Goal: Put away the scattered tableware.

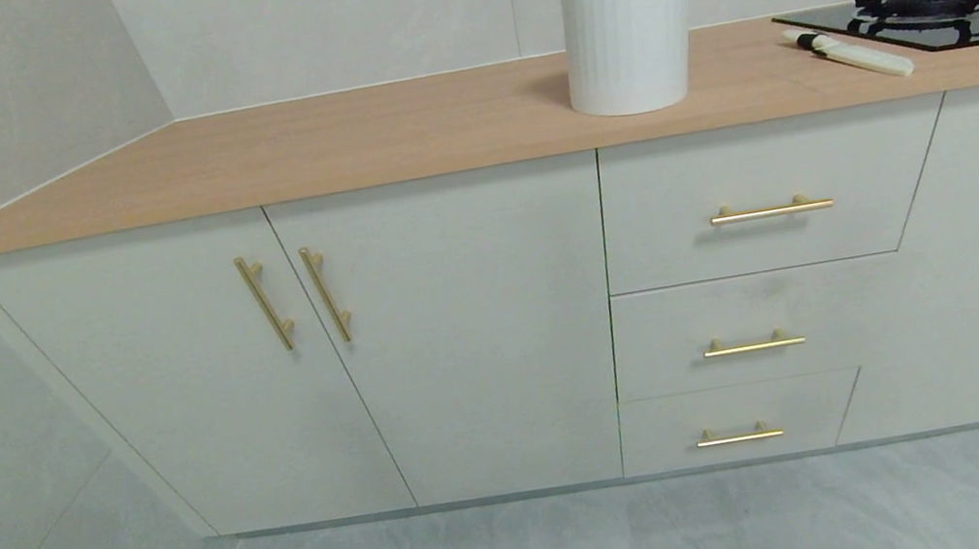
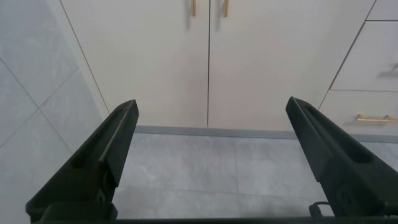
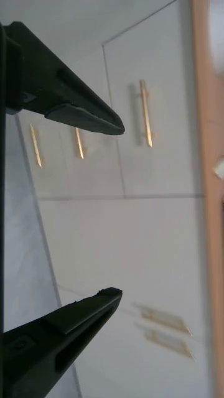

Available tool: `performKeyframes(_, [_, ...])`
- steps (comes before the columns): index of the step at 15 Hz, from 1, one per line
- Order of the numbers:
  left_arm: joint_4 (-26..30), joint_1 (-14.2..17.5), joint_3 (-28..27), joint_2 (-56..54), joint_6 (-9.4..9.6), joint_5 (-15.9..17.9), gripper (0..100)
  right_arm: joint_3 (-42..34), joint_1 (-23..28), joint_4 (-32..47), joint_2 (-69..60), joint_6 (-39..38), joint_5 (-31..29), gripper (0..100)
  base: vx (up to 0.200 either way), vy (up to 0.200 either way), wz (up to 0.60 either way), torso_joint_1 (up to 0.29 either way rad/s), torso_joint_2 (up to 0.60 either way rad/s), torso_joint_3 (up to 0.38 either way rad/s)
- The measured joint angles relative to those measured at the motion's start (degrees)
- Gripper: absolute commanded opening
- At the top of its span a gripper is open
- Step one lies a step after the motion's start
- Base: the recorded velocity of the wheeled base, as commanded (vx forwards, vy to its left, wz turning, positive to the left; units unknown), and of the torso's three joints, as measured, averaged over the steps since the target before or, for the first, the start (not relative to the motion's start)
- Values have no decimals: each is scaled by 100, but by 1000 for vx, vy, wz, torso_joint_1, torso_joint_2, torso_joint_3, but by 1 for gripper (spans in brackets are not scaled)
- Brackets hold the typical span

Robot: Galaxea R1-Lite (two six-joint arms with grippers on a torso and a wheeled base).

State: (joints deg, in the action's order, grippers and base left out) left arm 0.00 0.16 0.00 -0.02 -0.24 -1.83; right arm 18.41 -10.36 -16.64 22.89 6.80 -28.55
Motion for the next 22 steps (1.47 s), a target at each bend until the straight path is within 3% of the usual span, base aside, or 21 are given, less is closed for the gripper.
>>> performKeyframes(5, [0, 0, 0, 0, 2, 0, 100, -26, 948, 1298, -1836, 258, 786, 100, 0, 0, 0, 0, 0, 0])
performKeyframes(10, [0, 0, 0, 0, 0, 0, 100, -774, 1058, 1290, -2254, -279, 1529, 100, 0, 0, 0, 0, 0, 0])
performKeyframes(14, [0, 0, 0, 0, 2, 0, 100, -1734, 1063, 1653, -2294, -557, 2779, 100, 0, 0, 0, 0, 0, 0])
performKeyframes(22, [0, 0, 0, 0, 0, 0, 100, -1830, 1036, 1671, -2300, -596, 2842, 100, 0, 0, 0, 0, 0, 0])
